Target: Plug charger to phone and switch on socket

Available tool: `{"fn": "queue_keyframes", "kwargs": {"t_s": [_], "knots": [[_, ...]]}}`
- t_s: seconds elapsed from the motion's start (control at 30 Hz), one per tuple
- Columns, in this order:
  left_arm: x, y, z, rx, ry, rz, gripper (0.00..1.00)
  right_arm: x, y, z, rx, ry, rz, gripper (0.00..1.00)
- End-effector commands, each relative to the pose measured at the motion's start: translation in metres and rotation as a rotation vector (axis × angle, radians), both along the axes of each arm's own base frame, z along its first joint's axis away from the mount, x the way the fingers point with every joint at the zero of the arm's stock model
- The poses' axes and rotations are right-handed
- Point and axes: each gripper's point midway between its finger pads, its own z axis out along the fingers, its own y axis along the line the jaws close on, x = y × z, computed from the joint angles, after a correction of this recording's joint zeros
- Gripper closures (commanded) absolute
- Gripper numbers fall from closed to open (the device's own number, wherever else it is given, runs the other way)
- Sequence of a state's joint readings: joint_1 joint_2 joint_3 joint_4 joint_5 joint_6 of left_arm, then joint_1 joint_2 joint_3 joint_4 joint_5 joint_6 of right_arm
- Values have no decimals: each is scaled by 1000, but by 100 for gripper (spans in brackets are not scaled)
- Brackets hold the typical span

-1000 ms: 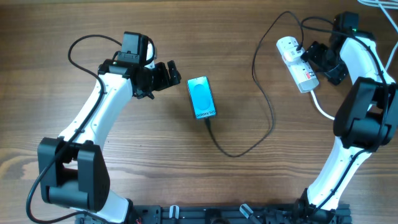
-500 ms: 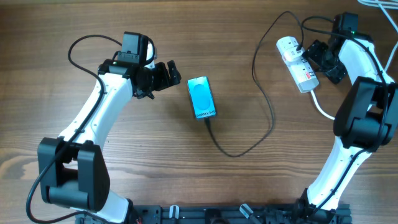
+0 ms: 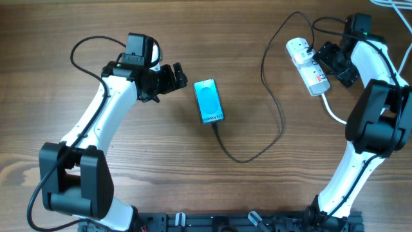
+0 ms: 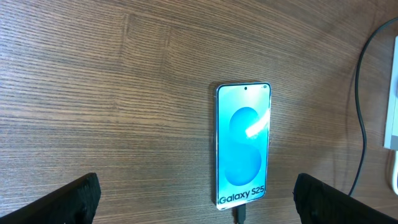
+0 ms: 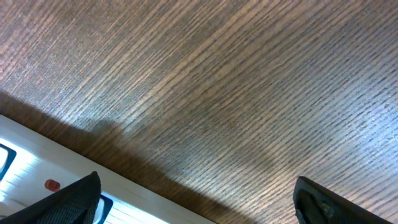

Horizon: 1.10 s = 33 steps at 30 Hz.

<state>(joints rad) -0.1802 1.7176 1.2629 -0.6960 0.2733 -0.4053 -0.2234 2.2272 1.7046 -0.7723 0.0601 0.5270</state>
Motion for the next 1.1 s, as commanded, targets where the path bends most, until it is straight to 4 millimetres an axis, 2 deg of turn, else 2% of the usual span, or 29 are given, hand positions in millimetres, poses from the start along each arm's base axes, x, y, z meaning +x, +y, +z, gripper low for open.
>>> {"fn": "queue_keyframes", "kwargs": {"t_s": [0.0,0.4,0.57,0.87,1.07], "knots": [[1,3,3,9,-13,3,0,-1,4,-8,4,6,-1,0],[1,3,3,9,-13,3,0,-3,-1,-8,-18,14,-22,0],[1,3,3,9,-13,3,0,-4,12,-9,49,18,13,0],[1,3,3,9,-13,3,0,-14,15,-12,61,60,22,0],[1,3,3,9,-13,3,0,-12,30,-11,136,47,71,0]]}}
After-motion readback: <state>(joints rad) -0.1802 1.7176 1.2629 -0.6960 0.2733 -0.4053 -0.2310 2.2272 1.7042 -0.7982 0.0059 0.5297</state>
